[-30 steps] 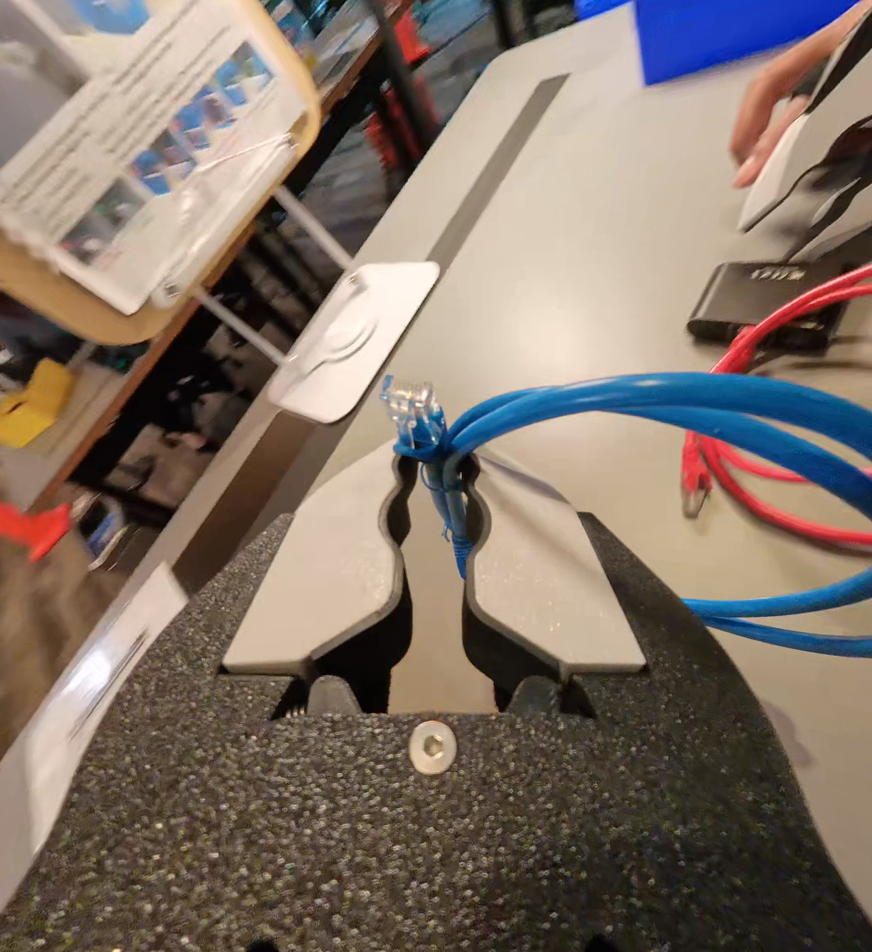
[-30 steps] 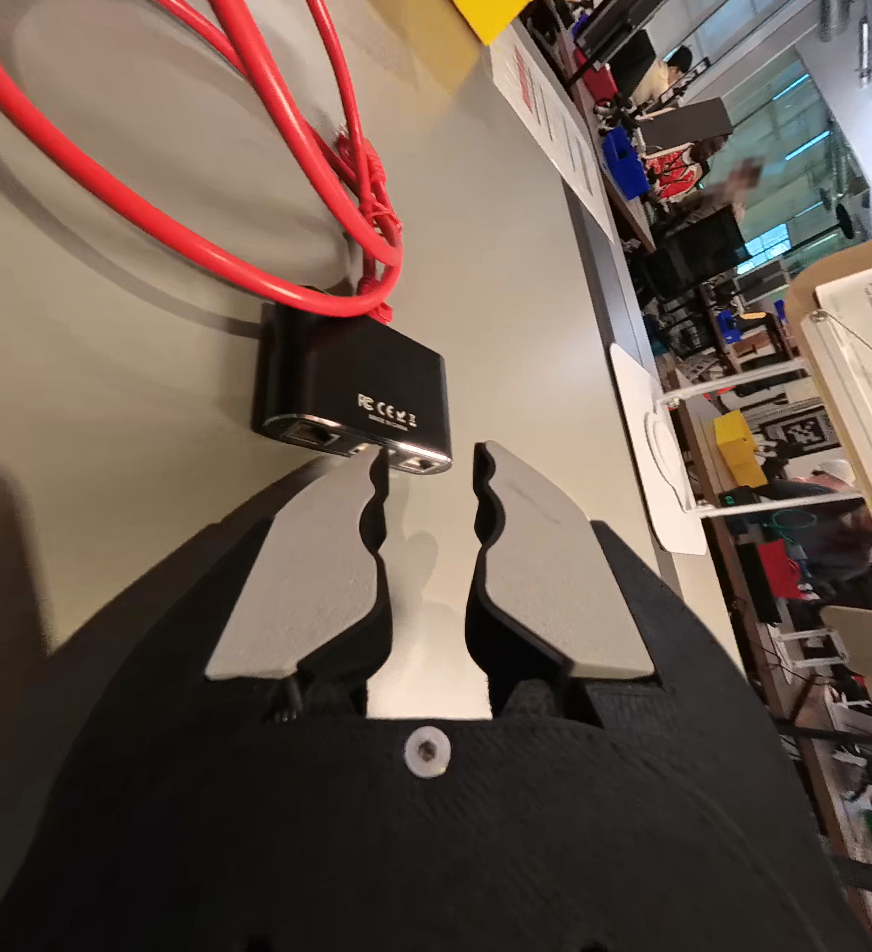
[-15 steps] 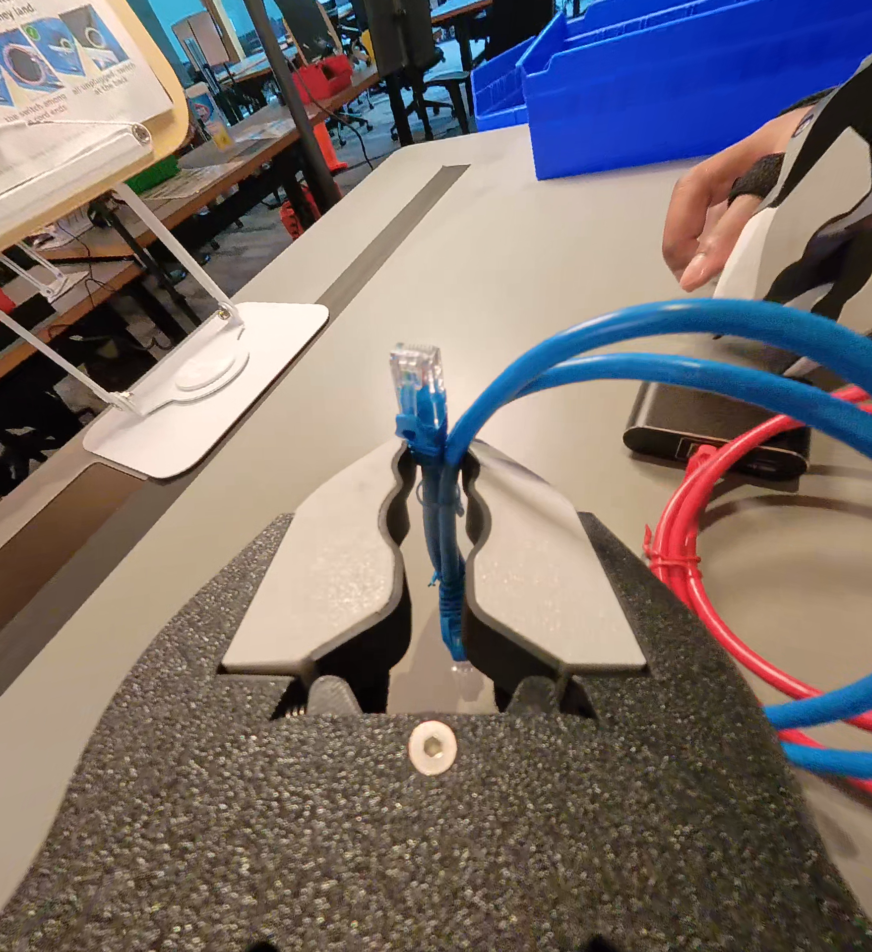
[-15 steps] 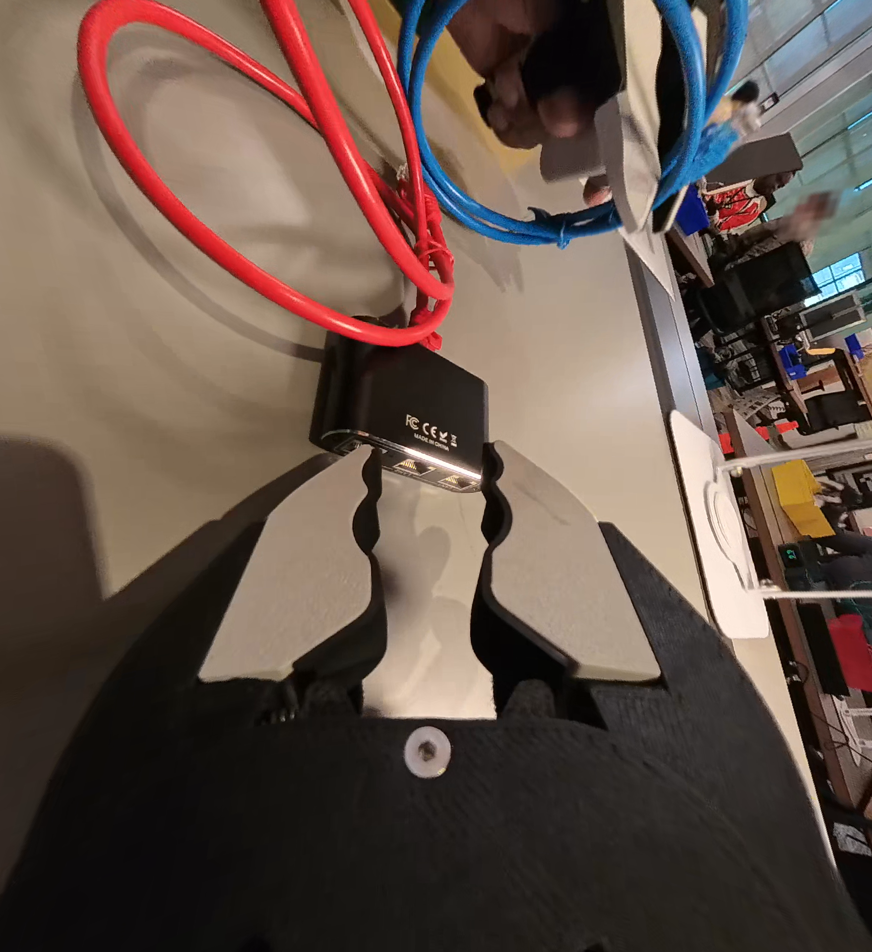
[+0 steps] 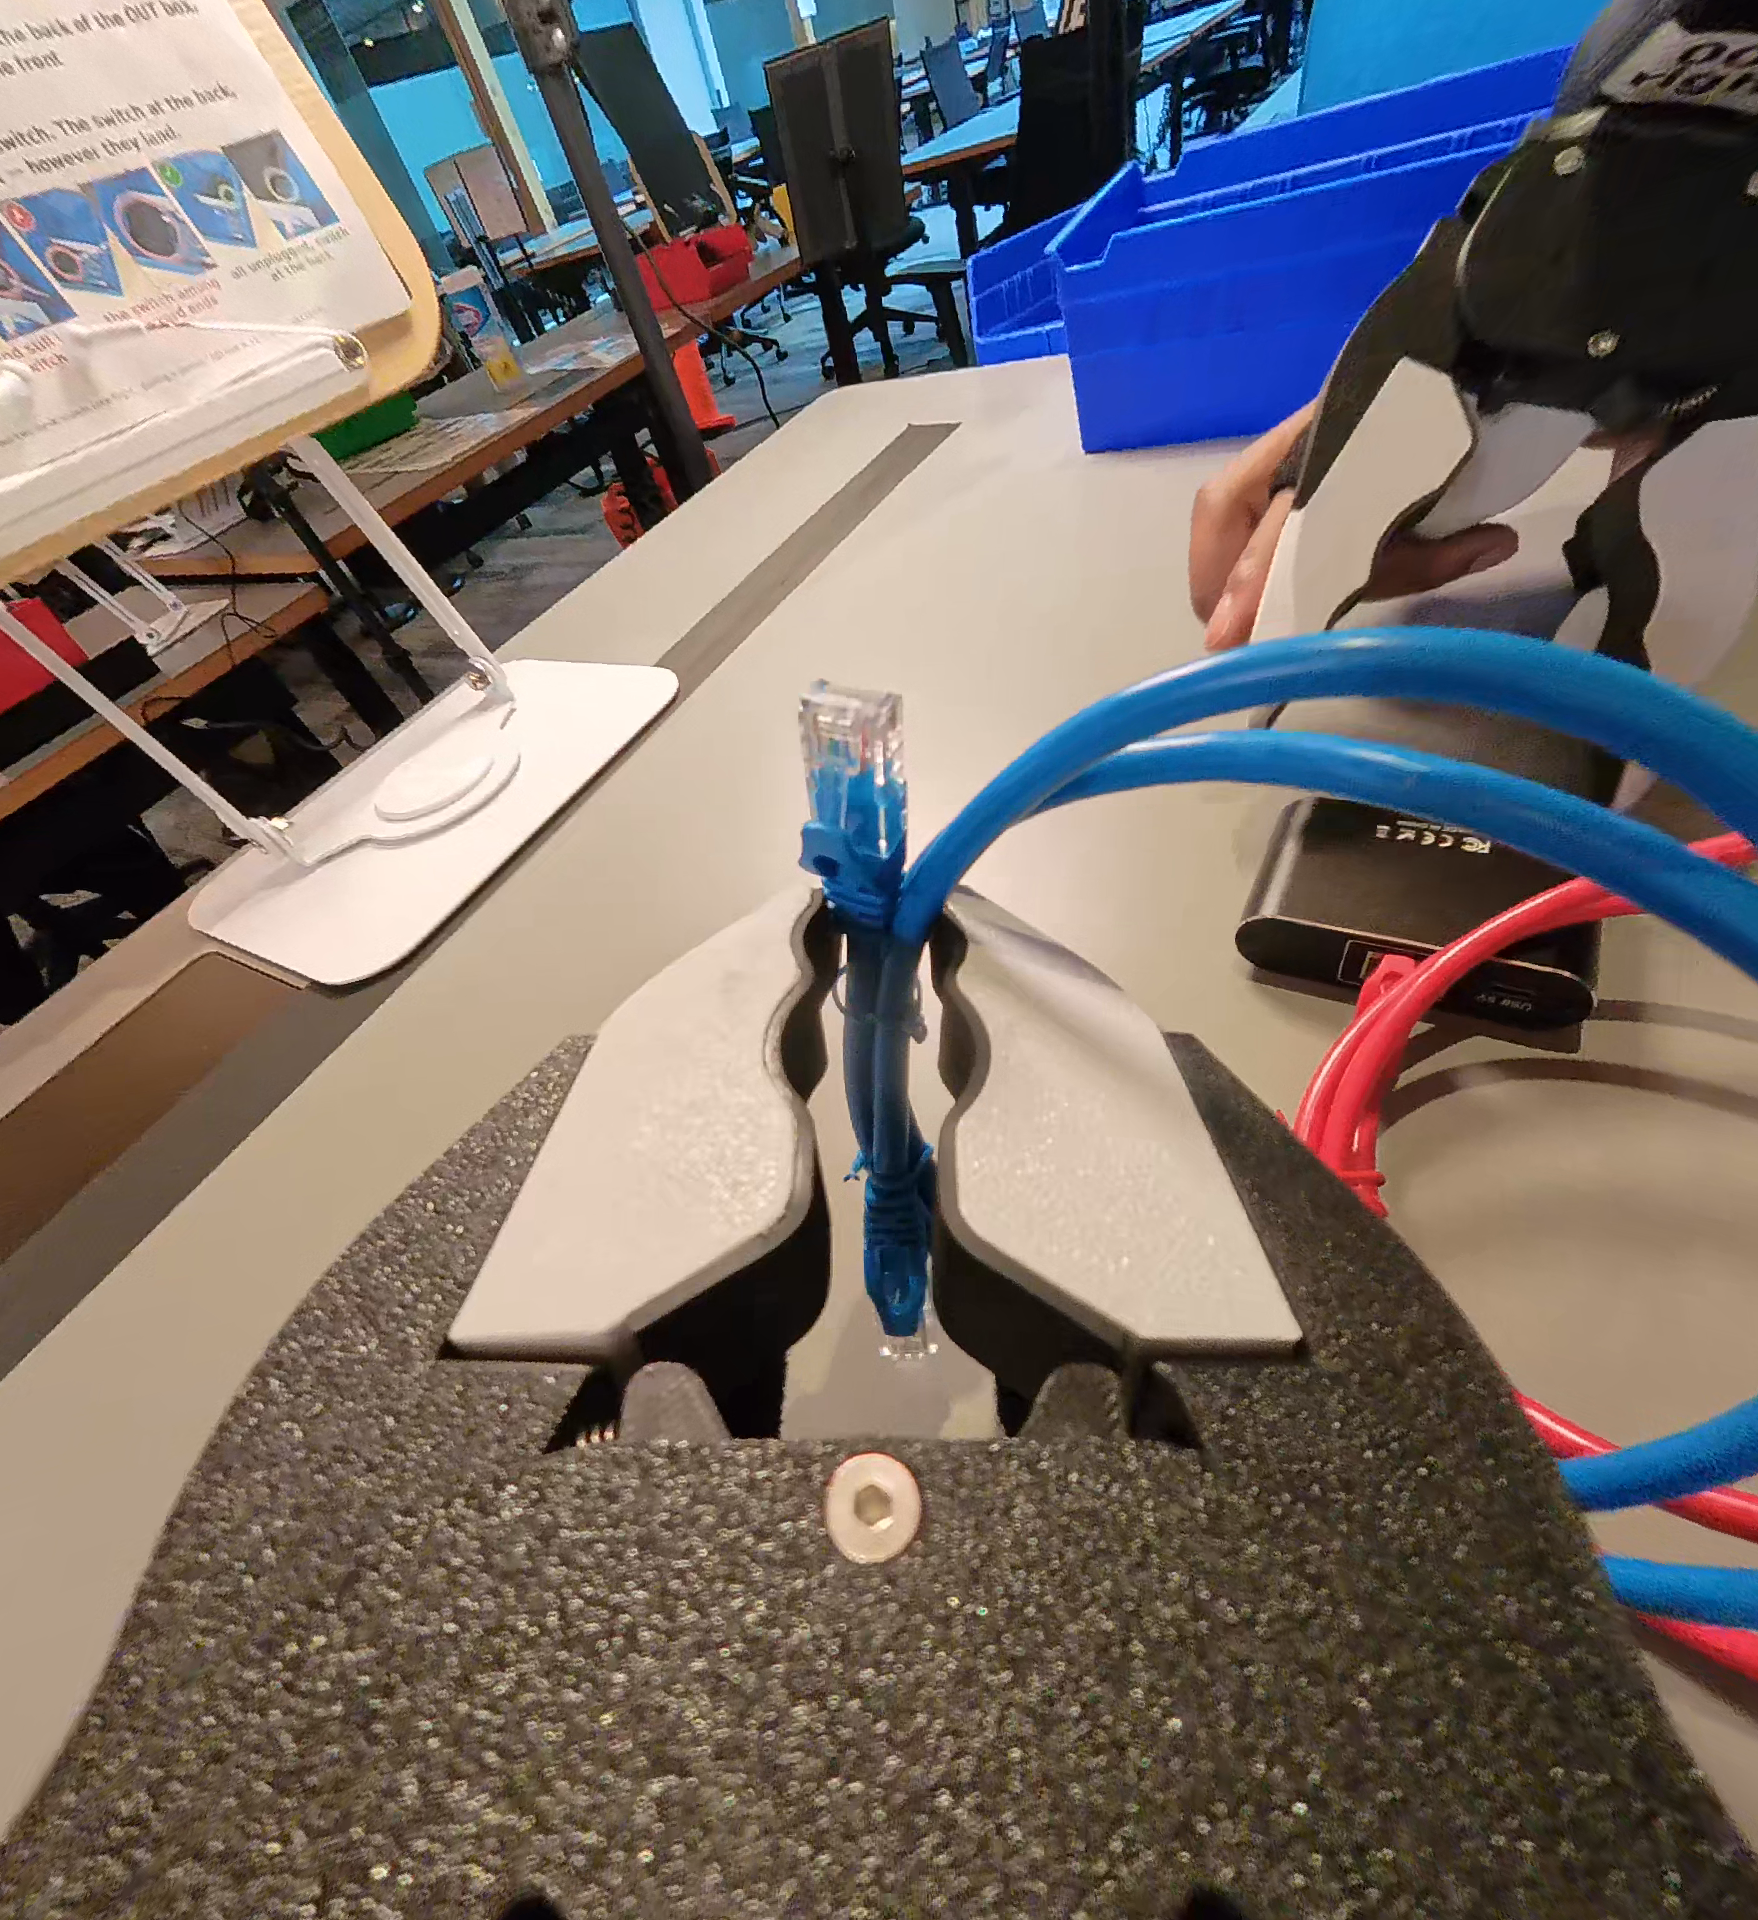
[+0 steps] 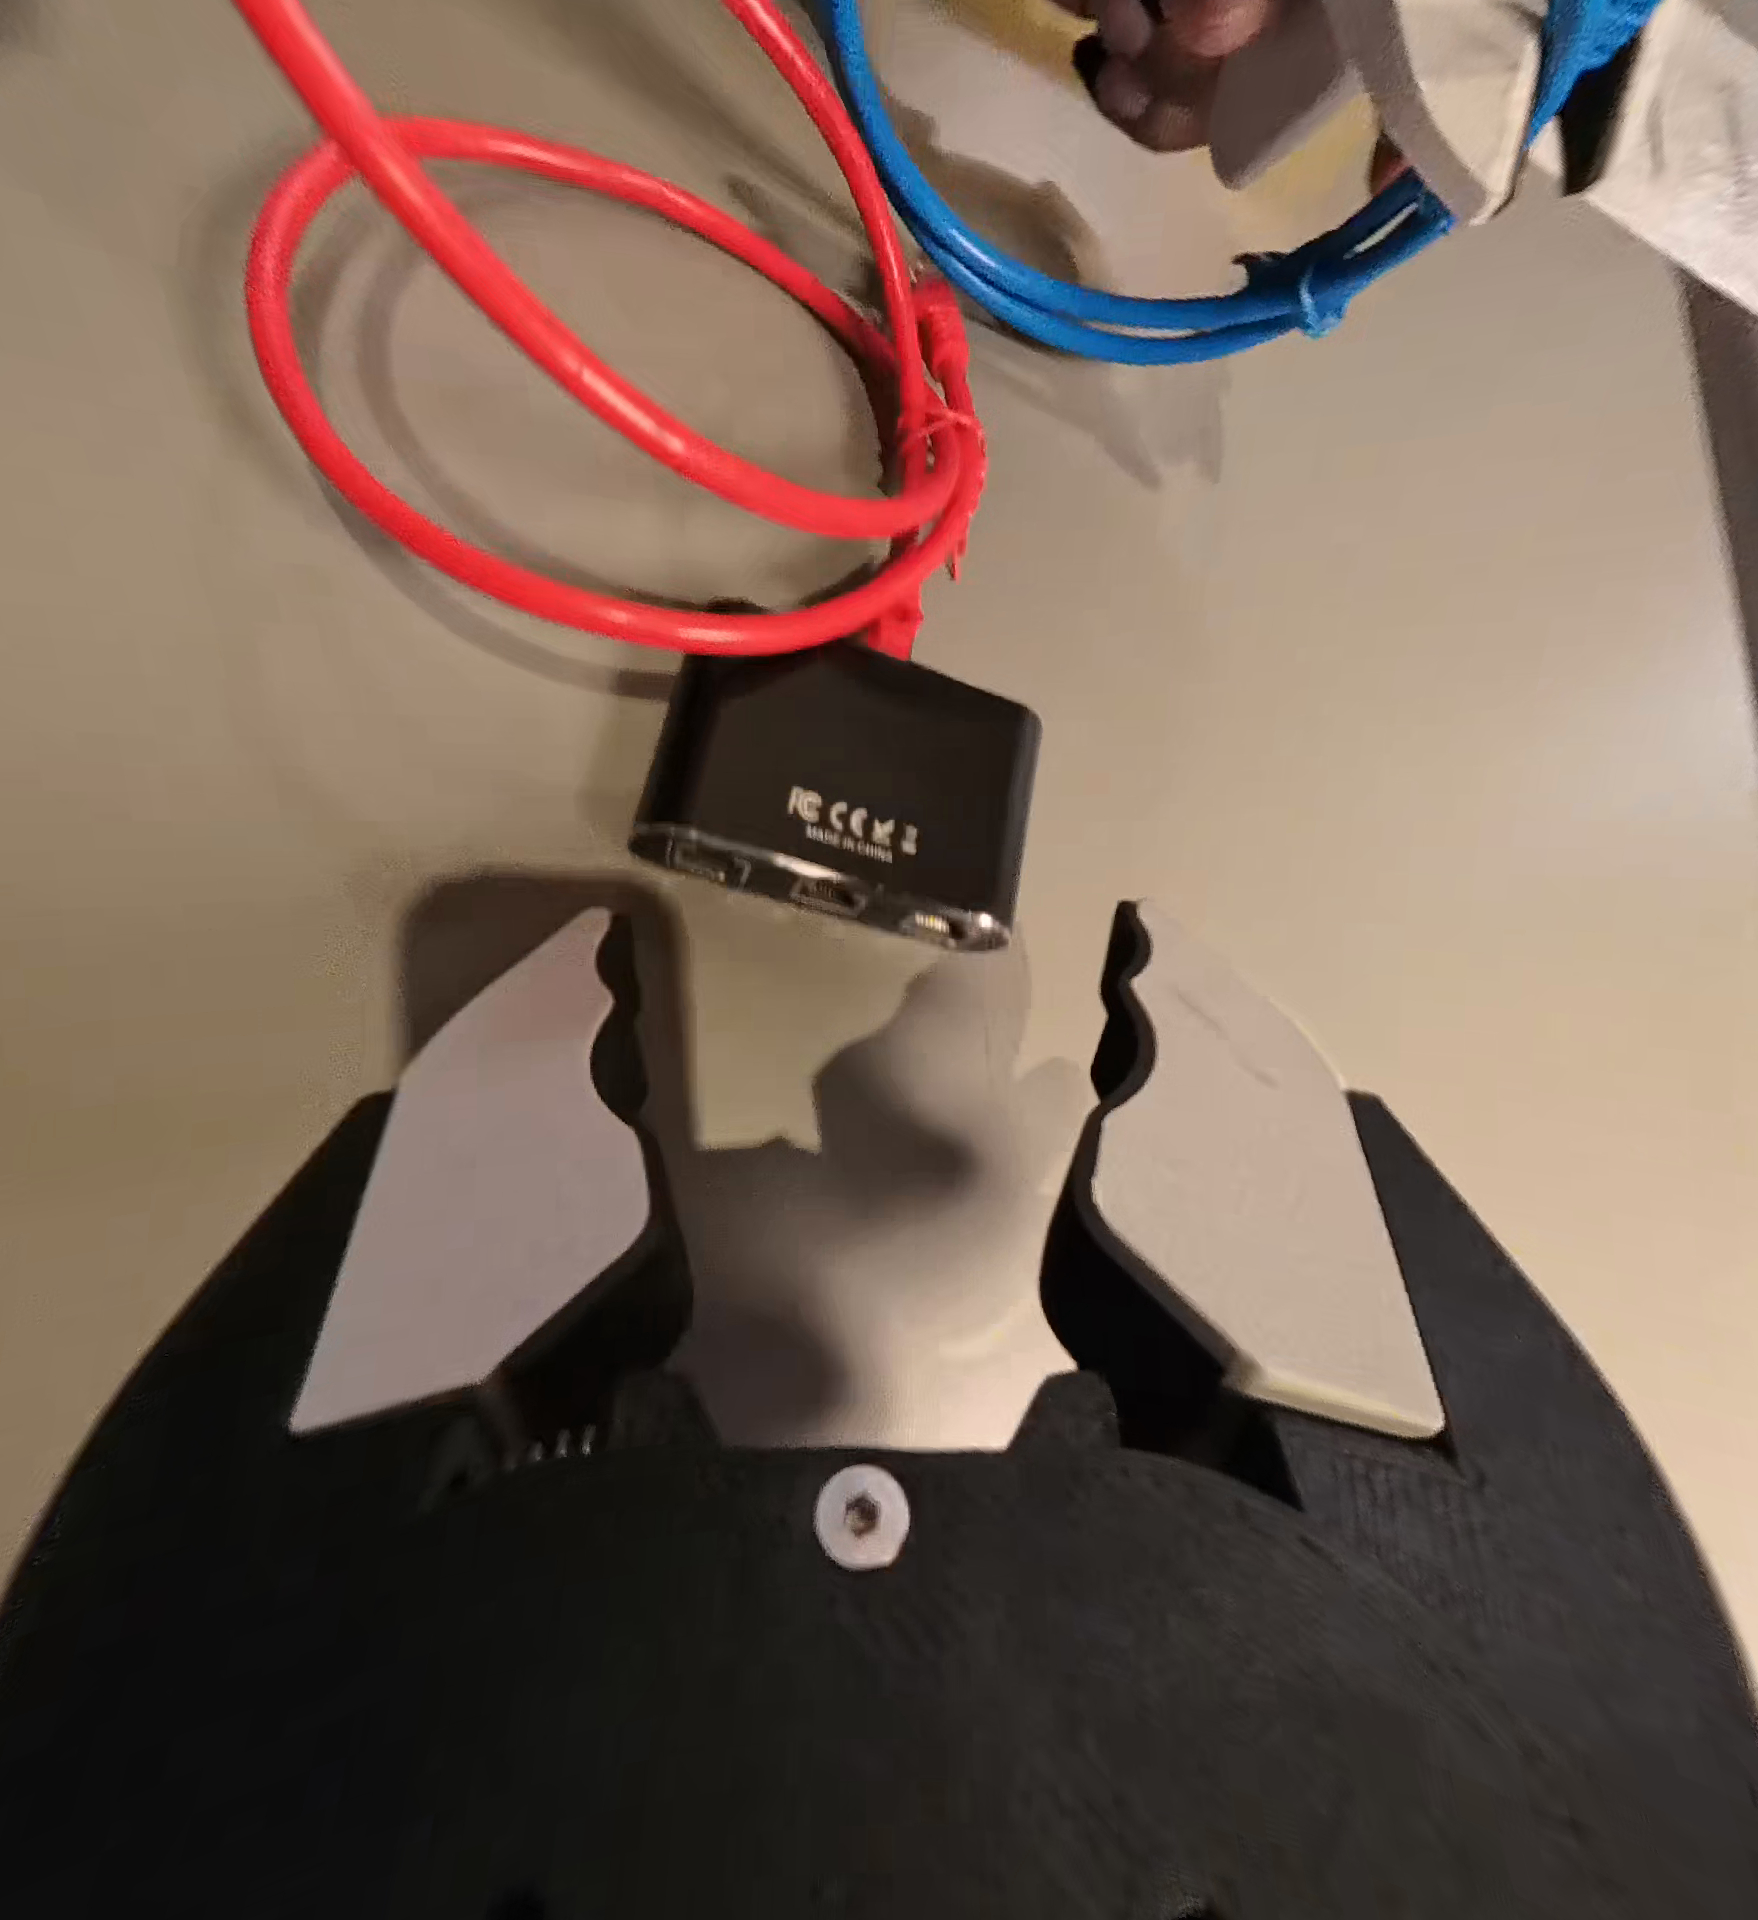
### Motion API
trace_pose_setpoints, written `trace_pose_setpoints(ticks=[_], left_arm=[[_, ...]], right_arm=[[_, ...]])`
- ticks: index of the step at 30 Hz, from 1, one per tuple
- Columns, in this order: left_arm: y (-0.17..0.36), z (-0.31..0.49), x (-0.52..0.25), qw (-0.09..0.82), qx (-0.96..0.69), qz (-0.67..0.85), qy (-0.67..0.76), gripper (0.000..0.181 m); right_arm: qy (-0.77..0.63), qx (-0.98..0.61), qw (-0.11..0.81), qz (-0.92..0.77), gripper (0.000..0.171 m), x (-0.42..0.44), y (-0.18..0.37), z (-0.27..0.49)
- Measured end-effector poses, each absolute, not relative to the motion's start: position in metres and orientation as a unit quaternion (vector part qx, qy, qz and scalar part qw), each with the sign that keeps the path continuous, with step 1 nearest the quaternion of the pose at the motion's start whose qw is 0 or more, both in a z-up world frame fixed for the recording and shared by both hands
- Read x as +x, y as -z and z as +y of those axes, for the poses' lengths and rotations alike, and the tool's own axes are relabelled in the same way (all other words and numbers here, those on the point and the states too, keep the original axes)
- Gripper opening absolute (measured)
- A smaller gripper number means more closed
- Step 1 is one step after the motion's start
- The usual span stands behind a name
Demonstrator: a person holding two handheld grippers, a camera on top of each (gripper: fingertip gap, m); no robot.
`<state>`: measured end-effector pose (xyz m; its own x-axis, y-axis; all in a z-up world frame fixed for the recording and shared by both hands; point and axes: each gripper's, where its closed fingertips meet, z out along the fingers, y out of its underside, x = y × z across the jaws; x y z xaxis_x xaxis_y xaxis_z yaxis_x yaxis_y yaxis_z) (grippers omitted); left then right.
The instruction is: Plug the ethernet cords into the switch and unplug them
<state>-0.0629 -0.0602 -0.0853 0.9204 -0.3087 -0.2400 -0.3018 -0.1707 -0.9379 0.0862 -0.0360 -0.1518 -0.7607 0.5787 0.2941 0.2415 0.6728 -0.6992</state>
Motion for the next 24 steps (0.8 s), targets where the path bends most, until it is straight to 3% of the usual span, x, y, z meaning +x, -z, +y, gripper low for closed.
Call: trace_pose_setpoints(ticks=[5, 8, 15, 21, 22, 24], left_arm=[[0.068, -0.066, -0.074, 0.634, -0.751, 0.183, -0.022, 0.017], [0.061, -0.069, -0.083, 0.644, -0.747, 0.165, -0.028, 0.017], [0.056, -0.071, -0.106, 0.655, -0.744, 0.118, -0.056, 0.017], [0.044, -0.079, -0.123, 0.666, -0.735, 0.093, -0.091, 0.017], [0.043, -0.080, -0.124, 0.663, -0.736, 0.098, -0.099, 0.017], [0.043, -0.080, -0.121, 0.655, -0.739, 0.114, -0.110, 0.016]], right_arm=[[-0.315, -0.241, 0.178, -0.900, 0.103, 0.074, 0.170, -0.057], [-0.329, -0.265, 0.157, -0.893, 0.092, 0.069, 0.174, -0.067], [-0.307, -0.379, 0.202, -0.849, 0.087, 0.055, 0.174, -0.047], [-0.191, -0.576, 0.340, -0.719, 0.071, 0.047, 0.167, 0.055], [-0.173, -0.598, 0.353, -0.699, 0.064, 0.051, 0.166, 0.067], [-0.186, -0.611, 0.334, -0.693, 0.068, 0.060, 0.165, 0.063]])
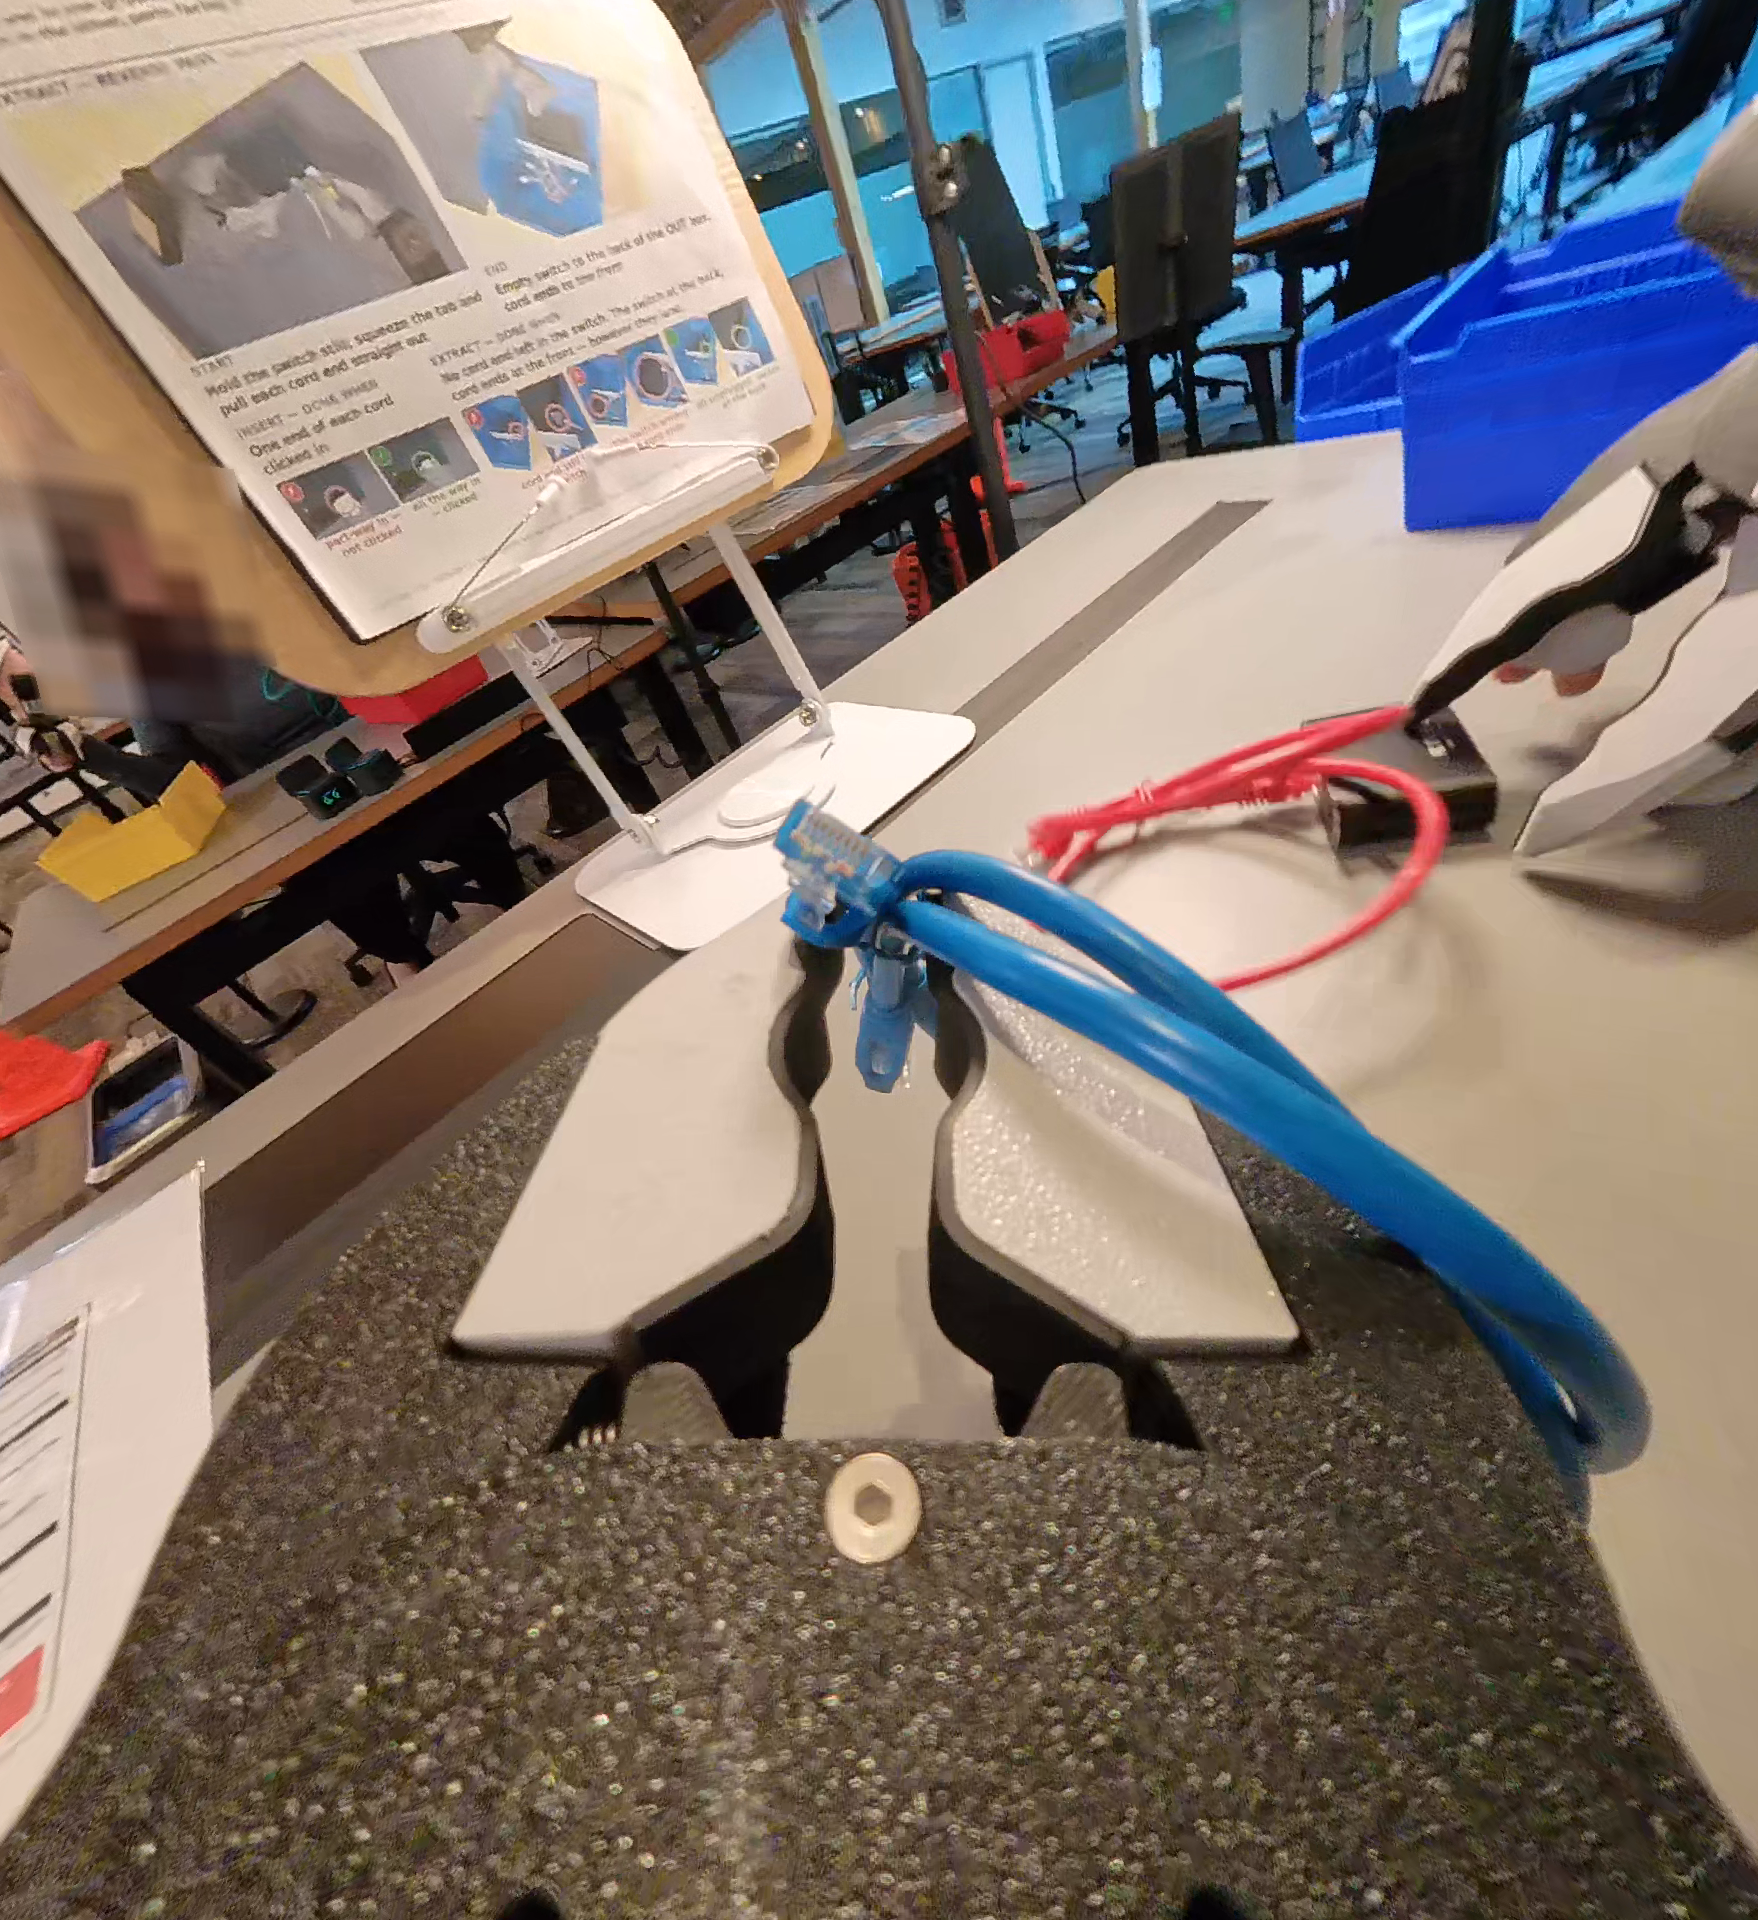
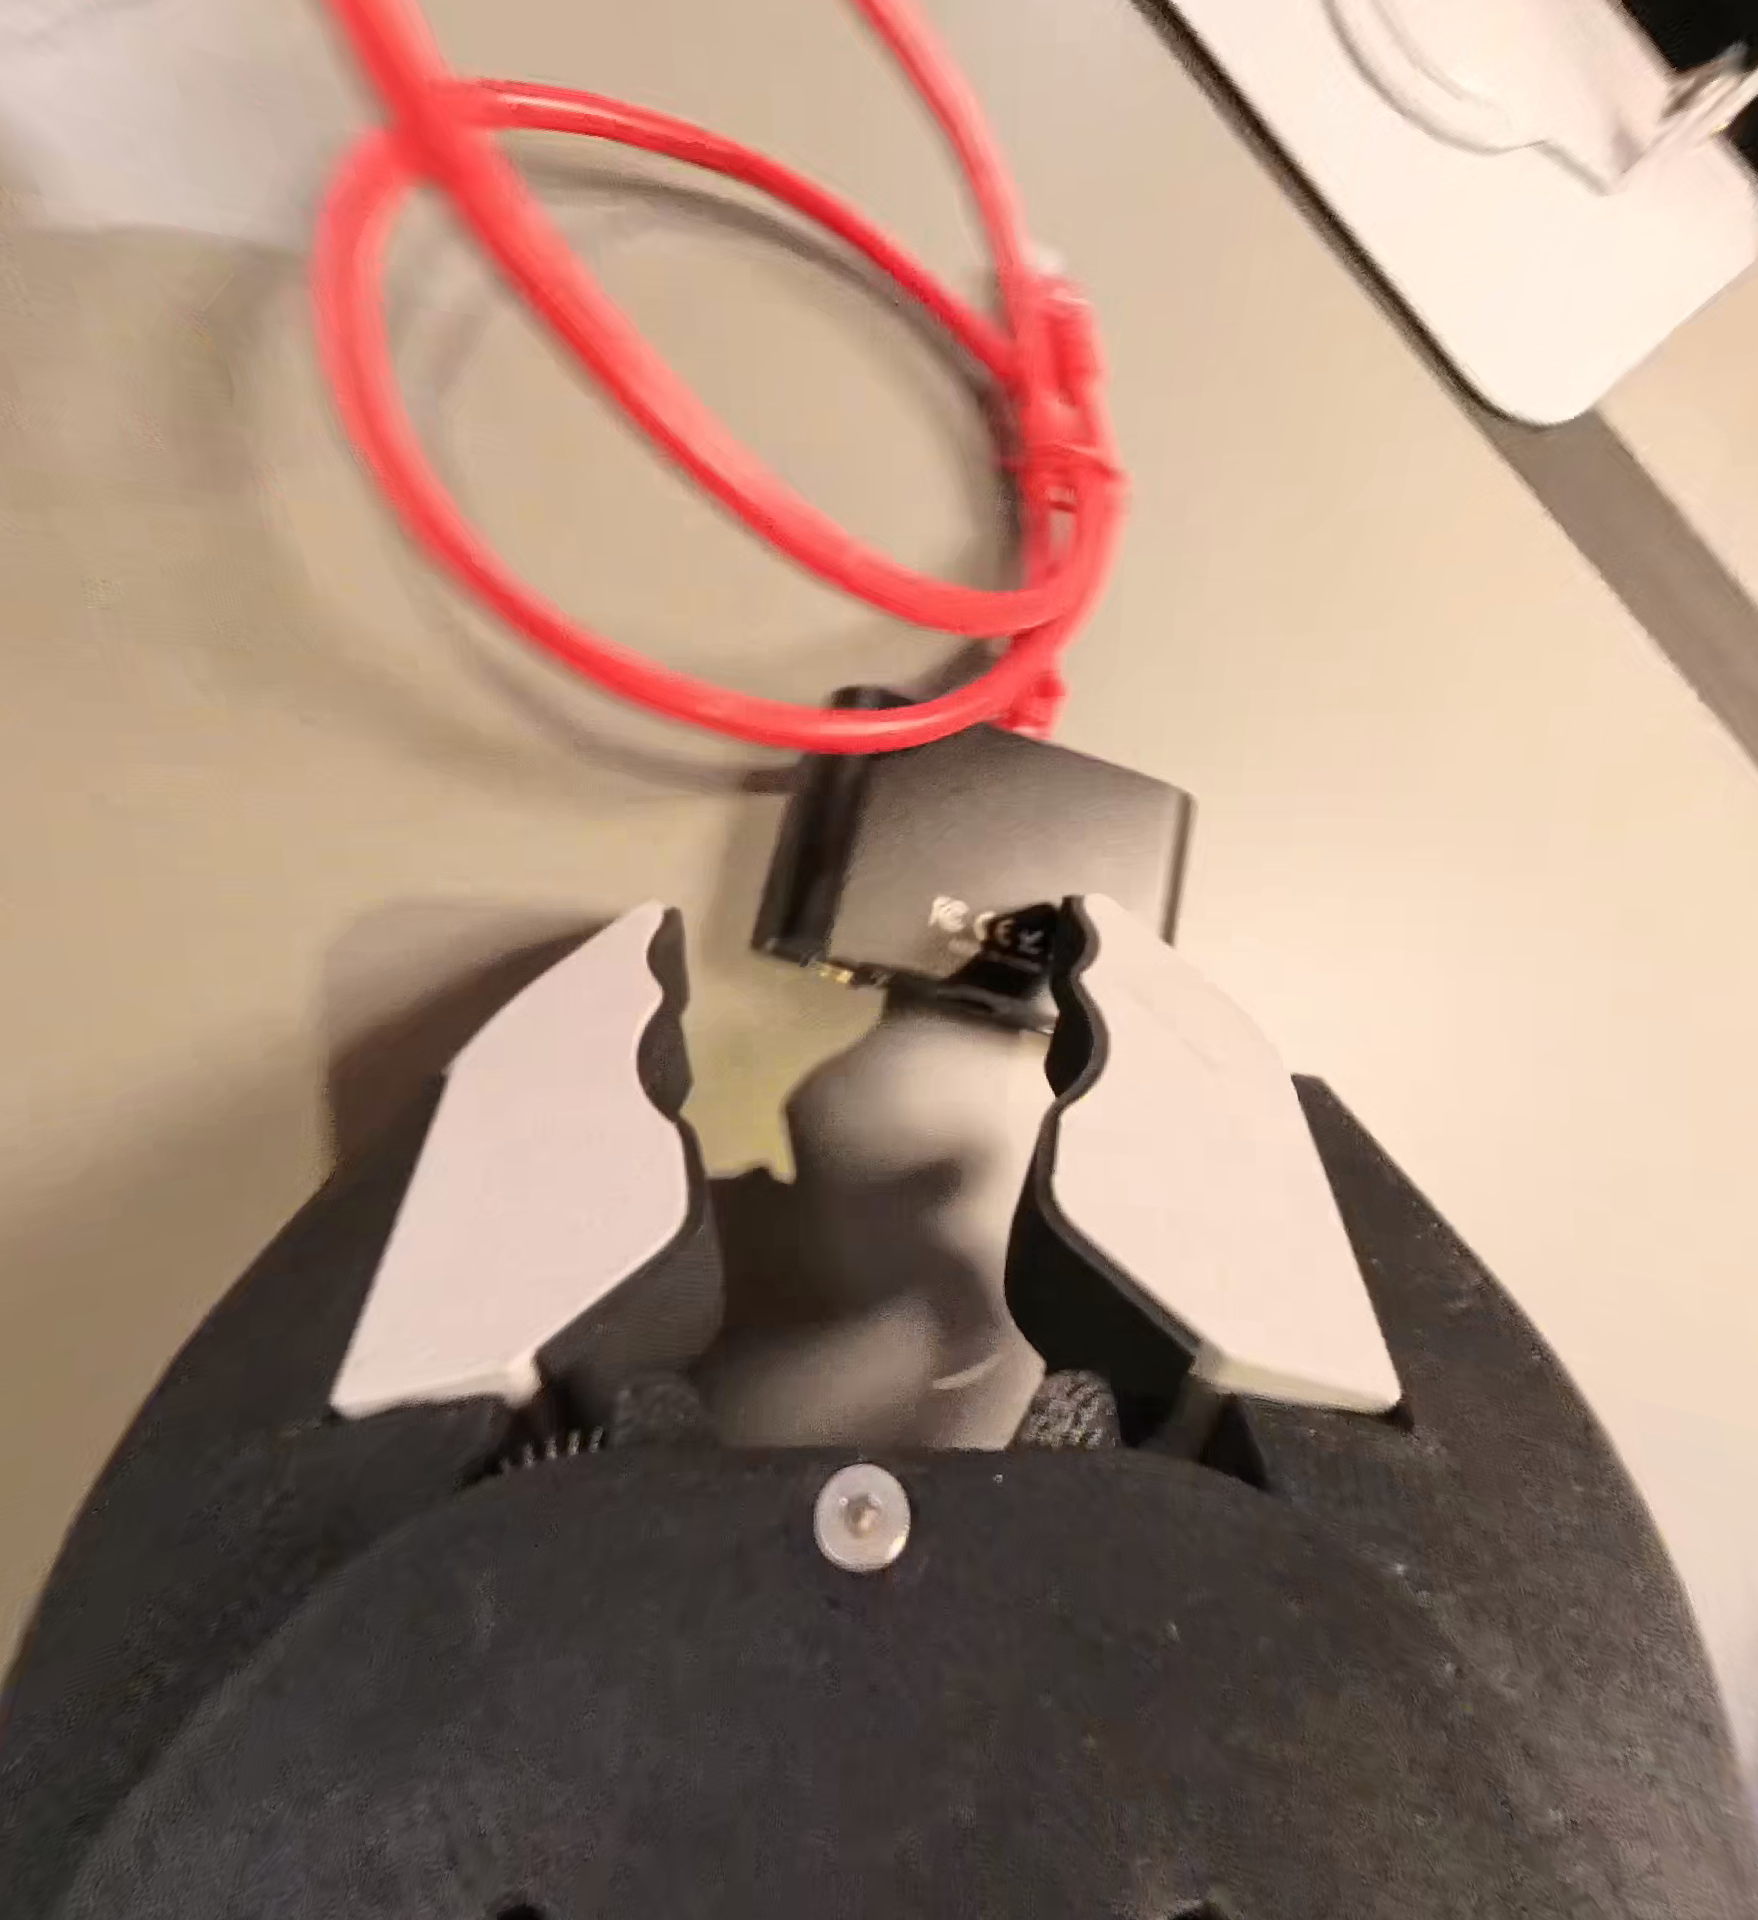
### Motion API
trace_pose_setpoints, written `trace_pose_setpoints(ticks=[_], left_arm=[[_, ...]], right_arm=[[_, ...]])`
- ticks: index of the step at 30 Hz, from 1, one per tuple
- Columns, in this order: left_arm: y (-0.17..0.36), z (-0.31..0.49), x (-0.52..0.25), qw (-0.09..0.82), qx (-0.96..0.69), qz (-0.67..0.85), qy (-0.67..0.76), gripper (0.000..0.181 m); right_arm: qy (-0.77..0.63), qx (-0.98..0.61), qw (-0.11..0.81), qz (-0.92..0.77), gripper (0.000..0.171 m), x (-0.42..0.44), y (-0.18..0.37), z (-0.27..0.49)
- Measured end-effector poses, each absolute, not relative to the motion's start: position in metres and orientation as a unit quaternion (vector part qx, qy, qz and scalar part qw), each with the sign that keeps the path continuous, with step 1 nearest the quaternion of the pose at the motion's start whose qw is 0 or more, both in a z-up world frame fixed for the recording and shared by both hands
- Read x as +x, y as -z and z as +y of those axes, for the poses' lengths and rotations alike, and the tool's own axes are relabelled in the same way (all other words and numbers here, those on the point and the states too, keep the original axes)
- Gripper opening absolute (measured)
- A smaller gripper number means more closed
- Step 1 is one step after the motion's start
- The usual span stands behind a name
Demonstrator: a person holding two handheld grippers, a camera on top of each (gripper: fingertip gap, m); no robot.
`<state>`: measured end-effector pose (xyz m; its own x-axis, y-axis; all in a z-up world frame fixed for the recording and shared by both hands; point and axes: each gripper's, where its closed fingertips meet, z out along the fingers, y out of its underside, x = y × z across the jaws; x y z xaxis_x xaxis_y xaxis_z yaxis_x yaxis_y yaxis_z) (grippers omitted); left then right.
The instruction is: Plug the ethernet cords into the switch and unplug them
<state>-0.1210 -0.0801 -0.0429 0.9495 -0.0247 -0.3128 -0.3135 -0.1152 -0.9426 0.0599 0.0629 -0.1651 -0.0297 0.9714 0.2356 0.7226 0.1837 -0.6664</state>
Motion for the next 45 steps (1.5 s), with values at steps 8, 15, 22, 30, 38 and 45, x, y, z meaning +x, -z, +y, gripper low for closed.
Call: trace_pose_setpoints(ticks=[8, 15, 22, 30, 38, 45], left_arm=[[0.061, -0.074, -0.065, 0.600, -0.766, 0.224, -0.053, 0.016], [0.075, -0.064, -0.022, 0.575, -0.777, 0.255, -0.029, 0.016], [0.081, -0.053, 0.004, 0.591, -0.765, 0.253, -0.040, 0.016], [0.110, -0.038, 0.018, 0.551, -0.772, 0.275, -0.156, 0.016], [0.120, -0.030, 0.014, 0.499, -0.749, 0.330, -0.284, 0.016], [0.118, -0.030, 0.017, 0.466, -0.711, 0.378, -0.365, 0.016]], right_arm=[[-0.231, -0.589, 0.343, -0.695, 0.082, 0.071, 0.154, 0.087], [-0.252, -0.597, 0.249, -0.720, 0.079, 0.076, 0.174, 0.048], [-0.292, -0.520, 0.288, -0.749, 0.064, 0.068, 0.143, 0.010], [-0.476, -0.459, 0.316, -0.680, 0.048, 0.052, 0.082, -0.040], [-0.495, -0.551, 0.214, -0.637, 0.049, 0.049, 0.101, -0.042], [-0.538, -0.586, 0.139, -0.590, 0.045, 0.047, 0.104, -0.045]])
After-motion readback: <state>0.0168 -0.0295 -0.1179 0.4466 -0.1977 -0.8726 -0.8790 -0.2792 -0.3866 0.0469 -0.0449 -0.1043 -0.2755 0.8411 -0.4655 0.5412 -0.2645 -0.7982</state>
